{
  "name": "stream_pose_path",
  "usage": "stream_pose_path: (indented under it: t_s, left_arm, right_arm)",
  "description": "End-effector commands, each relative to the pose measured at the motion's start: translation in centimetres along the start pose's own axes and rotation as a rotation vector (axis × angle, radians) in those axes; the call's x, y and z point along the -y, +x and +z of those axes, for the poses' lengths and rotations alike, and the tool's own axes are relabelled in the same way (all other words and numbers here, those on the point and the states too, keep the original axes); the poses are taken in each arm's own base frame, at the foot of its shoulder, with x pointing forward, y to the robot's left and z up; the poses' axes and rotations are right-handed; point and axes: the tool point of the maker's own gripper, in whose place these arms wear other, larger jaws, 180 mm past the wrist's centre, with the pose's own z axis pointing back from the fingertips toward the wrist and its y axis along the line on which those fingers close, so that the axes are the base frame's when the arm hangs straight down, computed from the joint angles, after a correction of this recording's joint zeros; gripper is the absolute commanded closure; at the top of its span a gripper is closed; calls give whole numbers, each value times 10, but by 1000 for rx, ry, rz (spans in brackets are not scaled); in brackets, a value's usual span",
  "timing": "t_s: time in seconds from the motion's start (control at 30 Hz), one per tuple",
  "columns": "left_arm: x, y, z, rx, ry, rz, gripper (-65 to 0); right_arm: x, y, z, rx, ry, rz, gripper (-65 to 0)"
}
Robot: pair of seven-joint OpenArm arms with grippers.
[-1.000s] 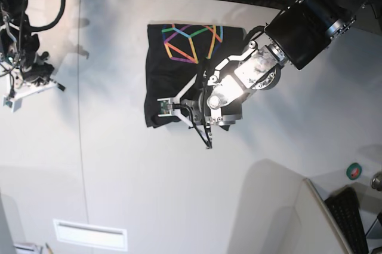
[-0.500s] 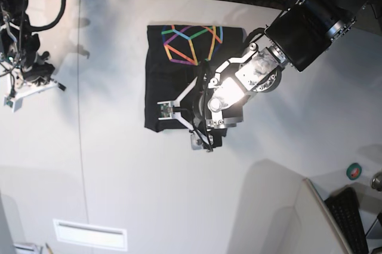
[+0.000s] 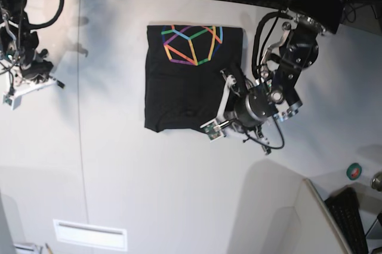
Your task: Layout the t-shirt on the table in an organized manner, then fold the t-shirt properly
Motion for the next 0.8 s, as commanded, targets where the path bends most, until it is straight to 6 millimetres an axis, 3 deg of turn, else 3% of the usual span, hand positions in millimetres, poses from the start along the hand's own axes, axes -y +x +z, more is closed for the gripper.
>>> stream_pose_path:
  t_s: [0.0,0.2,0.3,0.37,0.5,0.67,0.77]
  left_arm:
    - [-18,-2,10,15,55,32,0]
    - [-23,-61,40,-43,128,211,0]
    - [-11,-89,50,-92,129,262,0]
    - [5,-104,53,-97,110,289,0]
    - [52,-125,64,-47,49,328,0]
    - [98,-173,89,-157,-13,389,0]
    - [122,-195,102,-221,-54,402,0]
  right_arm:
    - [-2,18,4,51,9,14,0]
    - [-11,24,20,99,31,71,0]
    - [-12,27,38,167,2,185,0]
    - [-9,17,49,179,-14,241,0]
    - [12,-16,75,133,-41,241,0]
    - [69,-91,113,-54,-149,246,0]
    - [88,-141,135,-182,-185,233,0]
